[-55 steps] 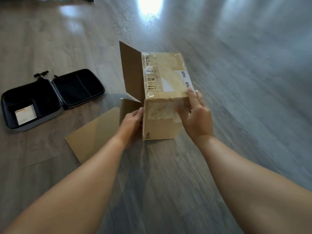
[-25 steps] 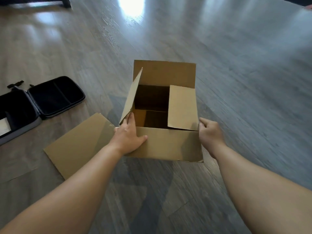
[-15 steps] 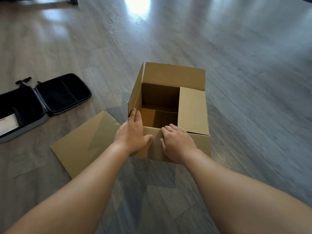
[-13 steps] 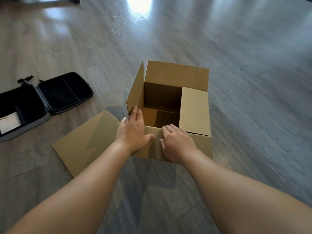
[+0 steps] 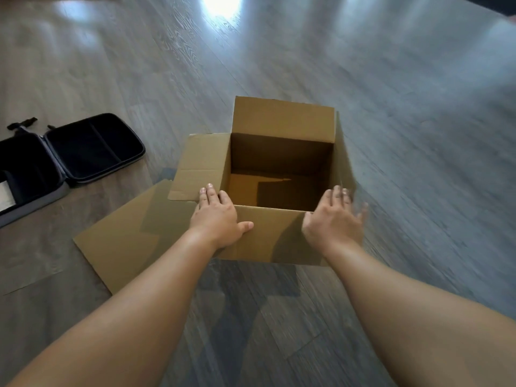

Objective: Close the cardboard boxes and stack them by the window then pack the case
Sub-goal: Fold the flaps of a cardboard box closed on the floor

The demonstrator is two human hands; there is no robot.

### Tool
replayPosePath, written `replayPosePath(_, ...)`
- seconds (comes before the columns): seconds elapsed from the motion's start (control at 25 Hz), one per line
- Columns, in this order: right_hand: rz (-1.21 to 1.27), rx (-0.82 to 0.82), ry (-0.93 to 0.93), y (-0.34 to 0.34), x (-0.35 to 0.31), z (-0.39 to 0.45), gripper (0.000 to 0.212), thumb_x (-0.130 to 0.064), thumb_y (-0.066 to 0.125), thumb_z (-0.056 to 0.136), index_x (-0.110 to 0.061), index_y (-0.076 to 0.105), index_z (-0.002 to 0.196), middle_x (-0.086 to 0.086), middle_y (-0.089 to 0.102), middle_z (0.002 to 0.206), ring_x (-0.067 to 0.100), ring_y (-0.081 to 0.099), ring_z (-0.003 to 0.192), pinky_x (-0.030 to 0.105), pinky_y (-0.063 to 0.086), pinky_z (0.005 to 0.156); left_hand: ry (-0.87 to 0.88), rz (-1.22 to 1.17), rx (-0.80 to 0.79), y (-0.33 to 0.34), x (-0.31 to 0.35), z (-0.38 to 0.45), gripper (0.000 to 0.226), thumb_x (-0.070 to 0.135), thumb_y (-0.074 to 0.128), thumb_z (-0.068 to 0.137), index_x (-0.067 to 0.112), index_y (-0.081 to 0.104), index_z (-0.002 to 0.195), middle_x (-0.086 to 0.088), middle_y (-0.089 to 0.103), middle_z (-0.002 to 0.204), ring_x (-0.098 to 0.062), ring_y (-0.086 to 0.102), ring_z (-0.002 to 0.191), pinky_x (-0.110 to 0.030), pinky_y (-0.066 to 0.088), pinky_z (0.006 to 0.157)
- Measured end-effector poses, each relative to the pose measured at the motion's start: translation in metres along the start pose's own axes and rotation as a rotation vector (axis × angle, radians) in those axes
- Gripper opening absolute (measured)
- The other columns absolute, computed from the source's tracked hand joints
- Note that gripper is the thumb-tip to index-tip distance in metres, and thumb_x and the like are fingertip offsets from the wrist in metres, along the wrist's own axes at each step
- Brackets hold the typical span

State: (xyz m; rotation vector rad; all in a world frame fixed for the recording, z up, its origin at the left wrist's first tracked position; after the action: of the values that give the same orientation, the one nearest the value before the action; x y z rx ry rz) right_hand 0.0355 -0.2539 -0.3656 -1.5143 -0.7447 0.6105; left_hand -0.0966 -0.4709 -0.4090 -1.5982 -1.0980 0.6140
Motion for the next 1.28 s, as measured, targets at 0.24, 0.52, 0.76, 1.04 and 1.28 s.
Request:
replayPosePath(0.24,0.173,-0.182,0.226,0.033,0.065,0.004,0.062,-0.047,0.030,0.104,-0.023,0.017,0.159,0.010,0.019,0.166,0.033,0.028,0.148,0.056,0.022,0.119,0.013,-0.093,0.035,0.004,-0.001,-0.001,0.110,0.077,0.048,0.085,0.006,0.005,0.158,-0.023,-0.003,0.165,-0.037,0.004,0.153,-0.047,0.021,0.120)
replayPosePath(0.52,0.306,-0.208,0.209,0.041,0.068,0.007,0.063,-0.047,0.033,0.104,-0.026,0.010,0.160,0.009,0.040,0.156,0.036,0.043,0.137,0.056,0.039,0.109,0.004,-0.129,0.081,0.005,0.001,0.003,0.097,0.076,0.057,0.080,0.011,0.034,0.148,-0.019,0.012,0.165,-0.038,0.030,0.146,-0.048,0.039,0.109)
replayPosePath(0.76,0.244,-0.192,0.202,0.032,0.056,0.013,0.060,-0.030,0.032,0.099,-0.012,0.024,0.156,0.019,0.027,0.160,0.038,0.025,0.146,0.053,0.025,0.118,0.022,-0.204,0.075,0.008,0.011,0.000,0.103,0.078,0.056,0.080,0.016,0.023,0.155,-0.016,0.009,0.166,-0.035,0.028,0.147,-0.048,0.037,0.111)
replayPosePath(1.04,0.399,-0.052,-0.454,0.004,-0.099,-0.012,0.062,-0.028,0.050,0.100,-0.009,0.029,0.156,0.013,0.029,0.162,0.027,0.021,0.152,0.038,0.017,0.123,0.079,-0.407,0.204,-0.012,-0.015,-0.015,0.076,0.052,0.056,0.095,0.012,0.031,0.154,-0.008,0.035,0.159,-0.022,0.032,0.146,-0.041,0.032,0.118)
replayPosePath(1.28,0.370,0.022,-0.938,-0.006,-0.231,-0.079,0.044,-0.014,0.053,0.092,-0.002,0.055,0.134,0.015,0.055,0.140,0.031,0.045,0.134,0.037,0.039,0.111,-0.190,-0.341,0.295,-0.013,-0.119,-0.040,0.049,0.041,0.055,0.097,0.004,0.053,0.130,-0.015,0.056,0.135,-0.032,0.050,0.126,-0.038,0.043,0.100)
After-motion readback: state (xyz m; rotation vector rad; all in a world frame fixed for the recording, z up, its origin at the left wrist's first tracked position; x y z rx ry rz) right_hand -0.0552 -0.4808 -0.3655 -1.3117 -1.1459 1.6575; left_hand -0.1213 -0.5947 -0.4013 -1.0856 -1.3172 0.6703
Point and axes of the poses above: each hand's wrist, its own z-axis towards the middle knuckle, its own y-axis out of the palm, x = y × z, the point moved 9 cm from there along z, towards the middle knuckle
